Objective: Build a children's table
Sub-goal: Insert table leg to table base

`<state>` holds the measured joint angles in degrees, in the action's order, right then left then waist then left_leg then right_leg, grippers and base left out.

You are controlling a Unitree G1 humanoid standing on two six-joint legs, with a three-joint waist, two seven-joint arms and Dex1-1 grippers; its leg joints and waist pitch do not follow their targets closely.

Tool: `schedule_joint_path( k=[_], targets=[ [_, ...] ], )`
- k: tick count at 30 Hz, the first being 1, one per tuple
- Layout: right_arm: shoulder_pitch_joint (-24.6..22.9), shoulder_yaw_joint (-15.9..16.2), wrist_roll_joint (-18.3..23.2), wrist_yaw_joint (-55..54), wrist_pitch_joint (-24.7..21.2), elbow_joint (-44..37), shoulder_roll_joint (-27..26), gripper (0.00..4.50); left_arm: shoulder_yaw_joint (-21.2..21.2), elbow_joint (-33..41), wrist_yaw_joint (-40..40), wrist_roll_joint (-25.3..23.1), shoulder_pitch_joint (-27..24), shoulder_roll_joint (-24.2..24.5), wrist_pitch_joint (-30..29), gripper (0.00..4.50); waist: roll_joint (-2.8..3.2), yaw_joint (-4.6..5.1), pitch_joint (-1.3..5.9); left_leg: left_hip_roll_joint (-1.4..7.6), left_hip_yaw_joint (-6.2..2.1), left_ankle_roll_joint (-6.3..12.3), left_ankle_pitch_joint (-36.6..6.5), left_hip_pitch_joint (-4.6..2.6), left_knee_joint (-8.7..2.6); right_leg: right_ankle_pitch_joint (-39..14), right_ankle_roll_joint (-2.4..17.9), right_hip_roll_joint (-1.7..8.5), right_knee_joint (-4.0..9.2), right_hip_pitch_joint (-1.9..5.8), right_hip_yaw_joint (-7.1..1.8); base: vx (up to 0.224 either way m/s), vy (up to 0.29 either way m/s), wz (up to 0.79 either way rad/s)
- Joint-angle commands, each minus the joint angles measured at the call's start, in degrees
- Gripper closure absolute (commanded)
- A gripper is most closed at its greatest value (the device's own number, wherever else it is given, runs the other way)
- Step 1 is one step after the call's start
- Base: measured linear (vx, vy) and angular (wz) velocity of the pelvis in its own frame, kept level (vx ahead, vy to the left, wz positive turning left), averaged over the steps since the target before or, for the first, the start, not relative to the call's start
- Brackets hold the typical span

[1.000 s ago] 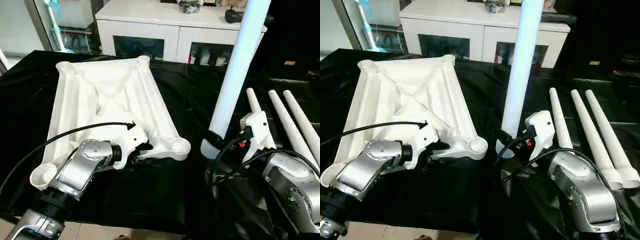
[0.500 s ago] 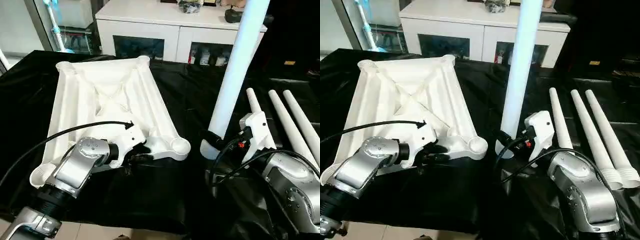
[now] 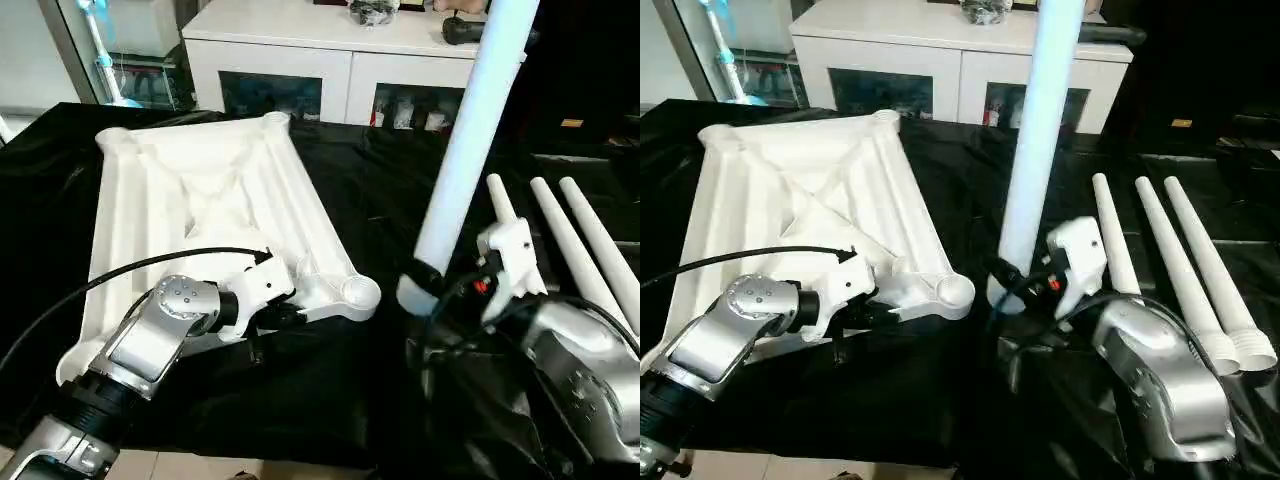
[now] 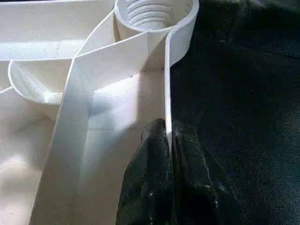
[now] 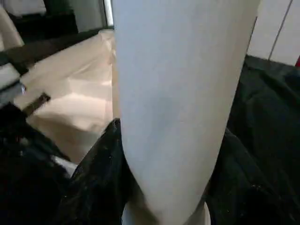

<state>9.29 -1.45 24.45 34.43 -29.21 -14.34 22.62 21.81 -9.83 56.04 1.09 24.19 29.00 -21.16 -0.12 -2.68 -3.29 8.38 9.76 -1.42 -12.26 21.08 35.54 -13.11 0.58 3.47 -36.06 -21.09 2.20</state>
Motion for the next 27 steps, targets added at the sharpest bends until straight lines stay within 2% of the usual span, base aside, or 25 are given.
schedule_joint_path(
  k=[1, 3, 4, 5, 6, 7, 8, 9, 10, 11, 13, 14, 18, 27],
  targets=[
    [1.85, -0.17, 2.62, -0.48, -2.54, 1.22, -1.00, 2.63, 2.59, -1.05, 0.90, -1.31, -1.19, 0.10, 0.33, 4.47, -0.09, -0.08, 3.06, 4.94, -1.87, 1.01, -8.11, -0.87, -5.34, -4.32, 13.66, 5.66, 4.23, 1.56, -3.08, 0.000, 0.000, 0.00],
    [2.63, -0.57, 4.06, -0.34, -3.76, 2.20, -1.75, 2.63, 2.96, -1.01, 1.23, -1.35, -1.04, -0.14, 0.86, 4.50, -0.06, 0.00, 3.14, 4.97, -1.93, 0.88, -8.16, -0.94, -5.35, -4.59, 13.82, 5.63, 4.13, 1.53, -3.04, 0.000, 0.000, 0.00],
    [3.42, -0.40, 5.27, 0.76, -4.82, 3.65, -2.18, 2.63, 3.60, -0.66, 1.67, -1.41, -0.84, -0.60, 1.78, 4.50, -0.24, 0.03, 3.14, 5.01, -1.86, 0.75, -8.01, -0.92, -5.35, -4.35, 13.79, 5.56, 4.19, 1.53, -3.02, 0.000, 0.000, 0.00],
    [3.42, -0.40, 5.27, 0.76, -4.82, 3.65, -2.18, 2.64, 3.60, -0.66, 1.67, -1.41, -0.84, -0.60, 1.78, 4.50, -0.09, -0.05, 3.16, 5.02, -1.84, 0.79, -7.72, -0.95, -5.33, -3.82, 13.94, 5.57, 4.10, 1.51, -3.02, 0.000, 0.000, 0.00],
    [3.75, -0.16, 5.66, 1.57, -5.17, 4.39, -2.18, 2.64, 3.90, -0.37, 1.94, -1.54, -0.75, -0.93, 2.21, 4.50, -0.22, -0.15, 3.23, 5.03, -1.77, 0.82, -7.50, -1.03, -5.28, -3.45, 13.97, 5.59, 4.10, 1.53, -2.99, 0.000, 0.000, 0.00],
    [4.65, 0.44, 5.85, 2.78, -6.19, 6.15, -2.17, 2.64, 4.58, 0.85, 2.71, -1.46, -0.58, -1.54, 2.20, 4.50, -0.64, -0.23, 3.19, 5.01, -1.66, 1.16, -5.94, -0.88, -5.23, -2.08, 14.06, 5.57, 3.92, 1.59, -2.96, 0.000, 0.000, 0.00],
    [4.65, 0.44, 5.85, 2.78, -6.19, 6.15, -2.17, 2.64, 4.58, 0.85, 2.71, -1.46, -0.58, -1.54, 2.20, 4.50, -0.54, -0.32, 3.23, 4.98, -1.68, 1.27, -5.53, -0.85, -5.19, -1.83, 14.14, 5.64, 3.80, 1.63, -2.95, 0.000, 0.000, 0.00],
    [5.10, 0.52, 5.89, 3.13, -6.61, 6.94, -2.24, 2.64, 4.78, 1.38, 2.77, -1.46, -0.51, -1.78, 1.82, 4.50, -0.74, -0.38, 3.20, 5.04, -1.54, 1.52, -5.13, -0.93, -5.15, -1.54, 14.08, 5.65, 3.83, 1.55, -2.95, 0.000, 0.000, 0.00],
    [6.05, 0.71, 5.68, 3.56, -7.12, 8.49, -2.32, 2.64, 5.02, 1.75, 2.67, -1.58, -0.31, -2.14, 1.50, 4.50, -0.97, -0.49, 3.08, 5.01, -1.54, 1.82, -4.89, -0.86, -5.17, -2.01, 13.99, 5.74, 3.82, 1.58, -2.95, 0.000, 0.000, 0.00],
    [6.05, 0.71, 5.68, 3.56, -7.12, 8.49, -2.32, 2.64, 5.02, 1.75, 2.67, -1.58, -0.31, -2.14, 1.50, 4.50, -0.82, -0.50, 3.09, 4.99, -1.57, 1.84, -4.88, -0.89, -5.15, -2.49, 14.04, 5.79, 3.83, 1.53, -2.92, 0.000, 0.000, 0.00],
    [7.12, 1.17, 5.42, 3.97, -7.05, 10.54, -2.30, 2.64, 5.21, 1.66, 2.48, -1.96, -0.13, -2.41, 1.67, 4.50, -1.24, -0.50, 2.88, 5.04, -1.47, 1.90, -5.10, -0.91, -5.19, -3.94, 13.57, 5.80, 4.05, 1.43, -2.97, 0.000, 0.000, 0.00],
    [7.24, 1.24, 5.35, 3.99, -6.98, 10.79, -2.33, 2.64, 5.22, 1.65, 2.47, -1.99, -0.13, -2.42, 1.69, 4.50, -1.12, -0.46, 2.87, 5.03, -1.53, 1.82, -5.06, -0.94, -5.23, -4.43, 13.50, 5.74, 4.02, 1.37, -2.91, 0.000, 0.000, 0.00],
    [9.28, 2.08, 4.54, 4.50, -6.77, 13.27, -3.11, 2.64, 5.11, 2.83, 2.58, -2.03, -0.79, -2.32, 1.30, 4.50, -1.23, -0.43, 2.71, 5.04, -1.48, 1.39, -5.72, -0.93, -5.35, -5.84, 13.01, 5.76, 4.19, 1.25, -2.93, 0.000, 0.000, 0.00],
    [11.67, 4.03, 2.71, 5.63, -5.42, 17.60, -3.81, 2.64, 4.97, 4.17, 2.34, -2.38, -1.54, -1.97, 0.46, 4.50, -1.63, -0.53, 2.81, 5.07, -1.37, 1.66, -3.74, -0.94, -5.27, -2.94, 13.64, 5.81, 3.85, 1.34, -2.85, 0.000, 0.000, 0.00]
  ],
)
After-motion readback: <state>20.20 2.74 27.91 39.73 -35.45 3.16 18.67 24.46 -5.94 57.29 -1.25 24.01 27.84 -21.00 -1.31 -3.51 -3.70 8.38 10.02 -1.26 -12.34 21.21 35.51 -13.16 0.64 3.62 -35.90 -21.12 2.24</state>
